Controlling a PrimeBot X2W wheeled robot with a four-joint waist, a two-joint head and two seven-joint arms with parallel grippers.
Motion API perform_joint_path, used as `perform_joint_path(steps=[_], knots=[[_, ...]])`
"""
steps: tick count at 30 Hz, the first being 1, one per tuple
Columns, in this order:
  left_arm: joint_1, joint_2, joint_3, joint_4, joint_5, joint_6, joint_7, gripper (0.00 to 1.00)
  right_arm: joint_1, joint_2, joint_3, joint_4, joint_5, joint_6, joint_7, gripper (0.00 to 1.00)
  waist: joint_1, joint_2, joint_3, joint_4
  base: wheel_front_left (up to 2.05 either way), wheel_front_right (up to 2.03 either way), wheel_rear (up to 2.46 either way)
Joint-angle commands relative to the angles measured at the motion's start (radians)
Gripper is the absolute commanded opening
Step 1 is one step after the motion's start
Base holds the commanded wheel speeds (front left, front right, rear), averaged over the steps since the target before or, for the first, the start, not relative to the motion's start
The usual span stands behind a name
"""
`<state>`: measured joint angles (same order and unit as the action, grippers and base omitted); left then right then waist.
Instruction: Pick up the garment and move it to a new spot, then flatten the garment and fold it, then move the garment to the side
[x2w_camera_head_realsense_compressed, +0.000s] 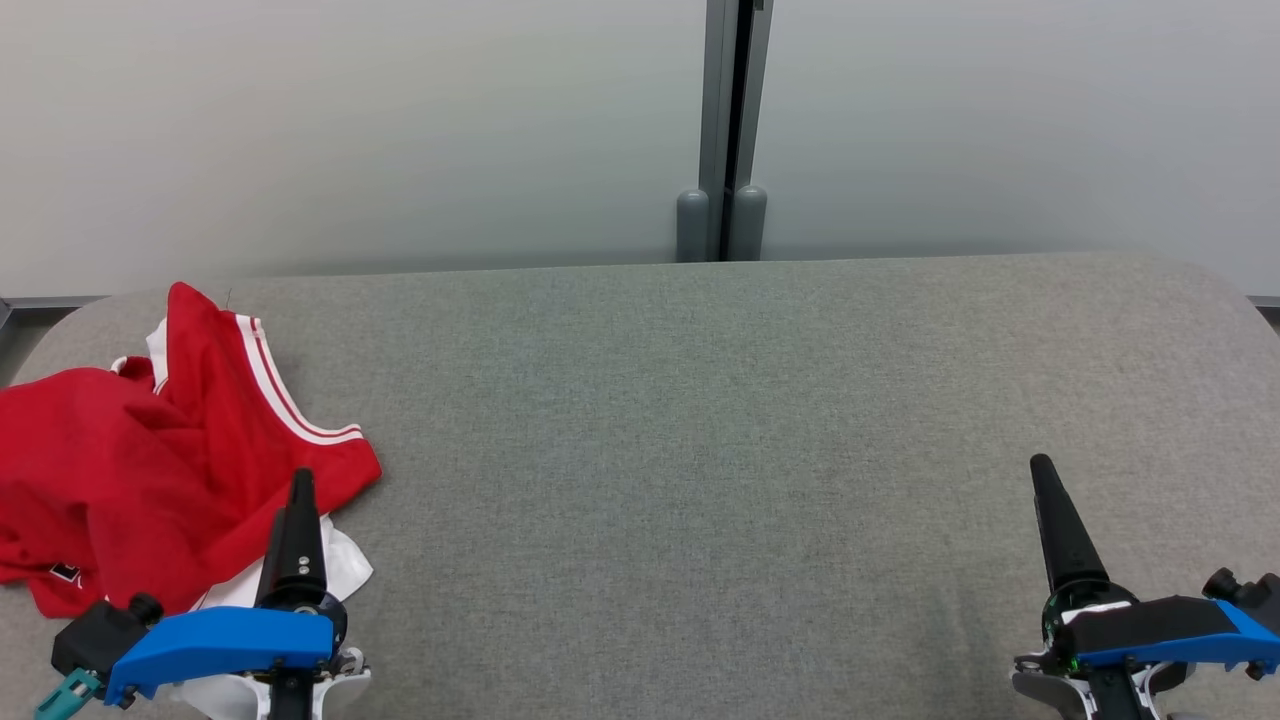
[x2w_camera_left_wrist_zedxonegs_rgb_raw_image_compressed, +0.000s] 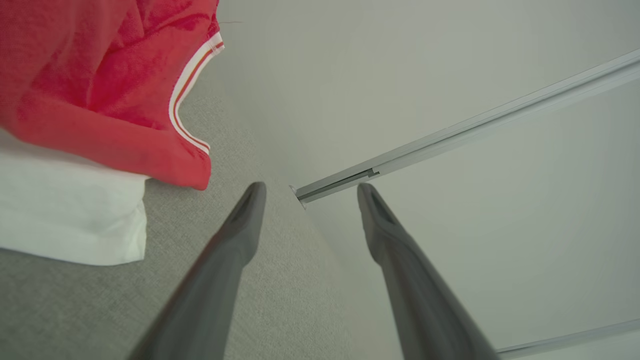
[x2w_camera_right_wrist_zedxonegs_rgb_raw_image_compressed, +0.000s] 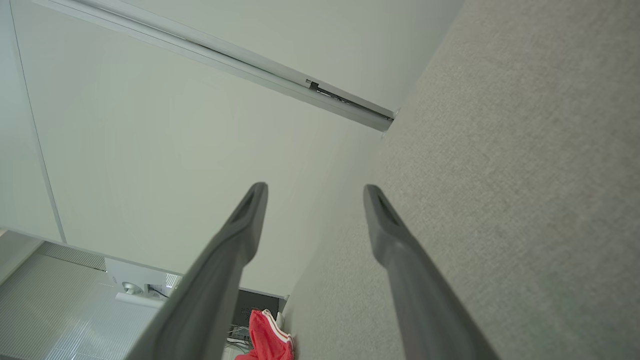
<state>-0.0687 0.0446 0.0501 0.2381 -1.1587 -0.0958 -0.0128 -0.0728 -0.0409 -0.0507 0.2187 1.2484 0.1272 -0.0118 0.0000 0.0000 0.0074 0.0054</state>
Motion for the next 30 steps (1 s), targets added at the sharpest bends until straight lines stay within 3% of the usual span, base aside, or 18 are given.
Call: perform_joint_path(steps=[1,14,30], knots=[[-0.033,0.005,-0.006,-0.019,0.039,0.005,-0.011,1.00,-0.013,-0.007,0.005,-0.023,-0.034,0.003,-0.011,1.00,0.0000,0.0000,0.000,0.000,0.00,0.00,0.00],[-0.038,0.006,-0.037,-0.010,0.284,0.026,-0.057,1.00,-0.011,-0.008,0.030,-0.041,-0.234,0.003,-0.058,1.00,0.0000,0.0000,-0.001,0.004,0.00,0.00,0.00],[-0.044,0.007,-0.051,-0.011,0.487,0.050,-0.108,1.00,-0.010,-0.009,0.047,-0.042,-0.435,0.004,-0.109,1.00,0.0000,0.0000,0.003,0.010,0.00,0.00,0.00]])
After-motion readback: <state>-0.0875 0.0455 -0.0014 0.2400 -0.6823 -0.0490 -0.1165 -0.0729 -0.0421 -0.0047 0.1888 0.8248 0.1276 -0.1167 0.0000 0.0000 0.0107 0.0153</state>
